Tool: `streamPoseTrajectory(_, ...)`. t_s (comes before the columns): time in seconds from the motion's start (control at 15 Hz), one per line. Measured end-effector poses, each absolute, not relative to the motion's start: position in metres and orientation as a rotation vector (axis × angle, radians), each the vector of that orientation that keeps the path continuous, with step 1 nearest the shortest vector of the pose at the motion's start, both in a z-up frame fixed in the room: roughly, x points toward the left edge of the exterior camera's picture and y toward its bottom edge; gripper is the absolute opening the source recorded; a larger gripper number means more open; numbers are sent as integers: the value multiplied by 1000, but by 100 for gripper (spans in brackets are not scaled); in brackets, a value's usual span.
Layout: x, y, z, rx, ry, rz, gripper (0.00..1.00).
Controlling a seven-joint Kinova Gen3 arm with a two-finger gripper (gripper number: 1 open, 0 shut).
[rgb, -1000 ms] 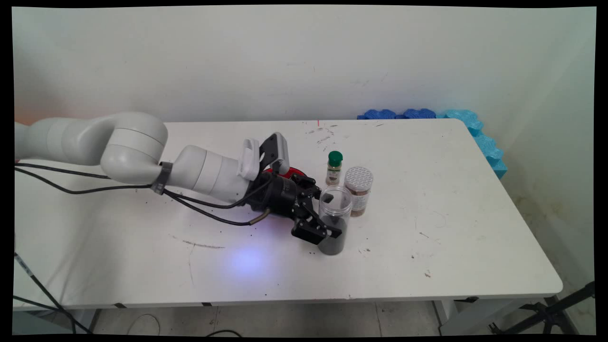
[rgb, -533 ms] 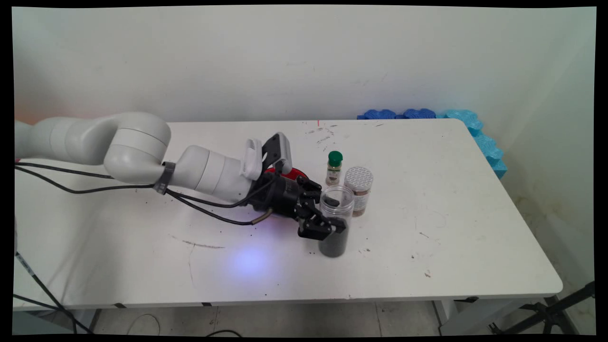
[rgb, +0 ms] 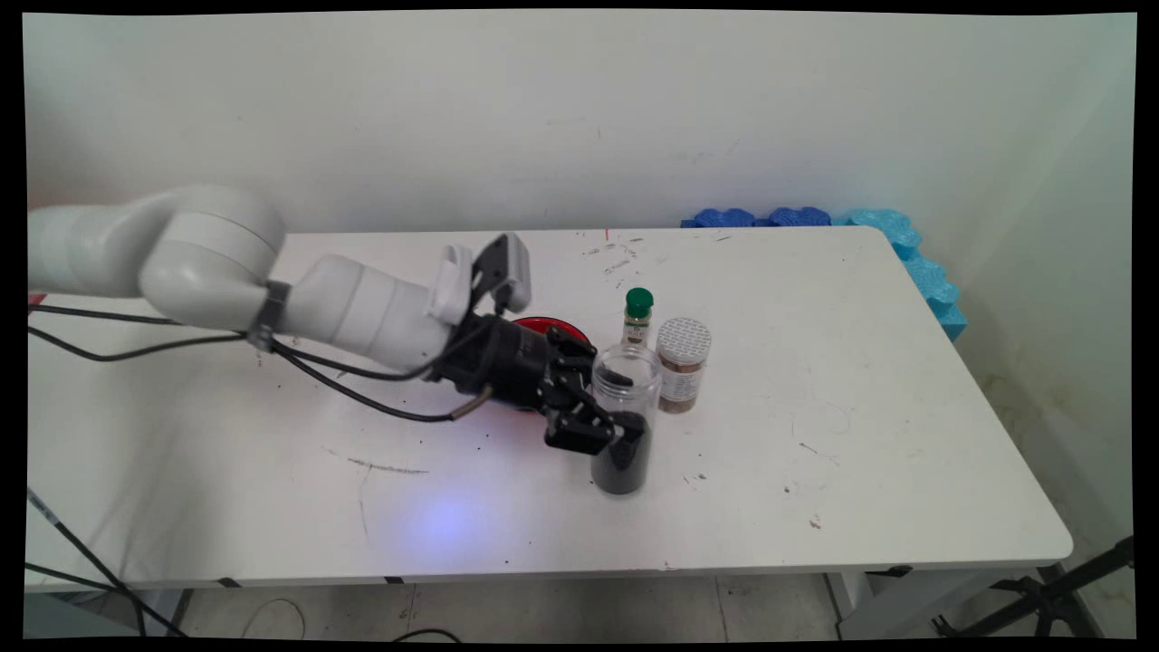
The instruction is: Pour the black seasoning powder in the red bowl
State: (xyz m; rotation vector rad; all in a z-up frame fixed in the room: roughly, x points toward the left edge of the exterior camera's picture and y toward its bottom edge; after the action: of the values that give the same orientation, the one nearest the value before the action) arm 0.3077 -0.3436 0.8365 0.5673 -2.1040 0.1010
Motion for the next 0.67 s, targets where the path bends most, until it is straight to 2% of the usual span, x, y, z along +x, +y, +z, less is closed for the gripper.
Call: streamPoseTrajectory(0.67,352,-339,925,672,-2072,-12,0)
